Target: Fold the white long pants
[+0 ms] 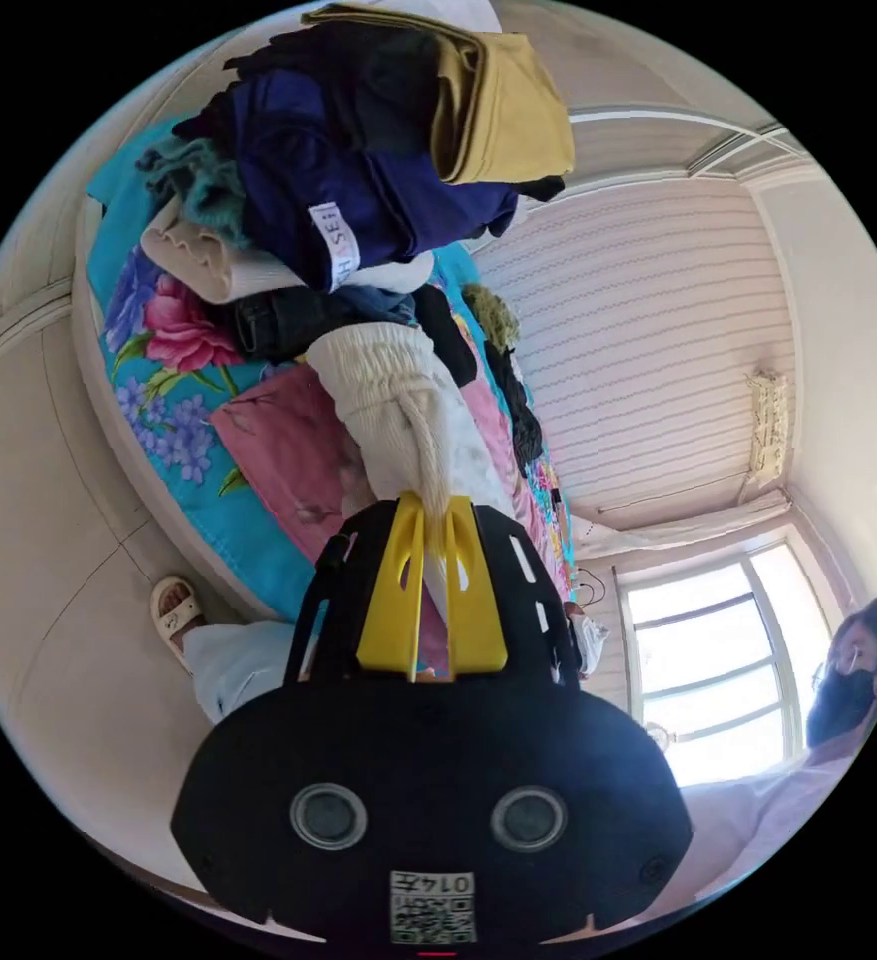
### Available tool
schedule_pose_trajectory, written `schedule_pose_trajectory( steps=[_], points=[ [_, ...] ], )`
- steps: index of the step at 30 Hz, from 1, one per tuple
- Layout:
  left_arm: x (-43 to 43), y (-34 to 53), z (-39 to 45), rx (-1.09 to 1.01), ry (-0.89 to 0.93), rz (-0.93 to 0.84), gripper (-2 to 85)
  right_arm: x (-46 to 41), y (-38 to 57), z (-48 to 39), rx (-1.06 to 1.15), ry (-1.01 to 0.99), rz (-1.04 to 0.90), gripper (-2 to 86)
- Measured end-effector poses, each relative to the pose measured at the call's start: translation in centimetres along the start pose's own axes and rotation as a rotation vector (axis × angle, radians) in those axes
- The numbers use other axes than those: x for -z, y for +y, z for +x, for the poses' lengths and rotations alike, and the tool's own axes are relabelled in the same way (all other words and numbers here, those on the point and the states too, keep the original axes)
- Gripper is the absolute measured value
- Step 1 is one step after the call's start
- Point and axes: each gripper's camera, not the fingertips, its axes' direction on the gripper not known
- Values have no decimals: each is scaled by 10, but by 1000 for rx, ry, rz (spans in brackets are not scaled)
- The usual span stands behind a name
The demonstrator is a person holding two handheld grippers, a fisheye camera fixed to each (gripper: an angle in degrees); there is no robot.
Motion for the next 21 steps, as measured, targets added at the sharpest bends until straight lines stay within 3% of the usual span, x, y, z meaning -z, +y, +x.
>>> schedule_pose_trajectory(
  steps=[6, 10, 12, 14, 17, 21],
  points=[
    [-41, -76, 72, -146, 42, -14, 28, -27, -97, -92, 262, 55, -35, 32],
    [-106, -136, 105, -153, -34, -40, 53, -69, -180, -134, 248, 59, -71, 44],
    [-148, -163, 112, -54, -66, -61, 98, -99, -220, -142, 138, 90, -56, 65],
    [-154, -167, 119, -62, -112, 3, 114, -117, -230, -137, 56, 129, -64, 73],
    [-148, -159, 113, -120, -93, 74, 114, -129, -213, -119, 101, -13, -25, 69],
    [-143, -121, 56, -119, -130, -4, 102, -149, -150, -52, 81, -110, -42, 67]
  ],
)
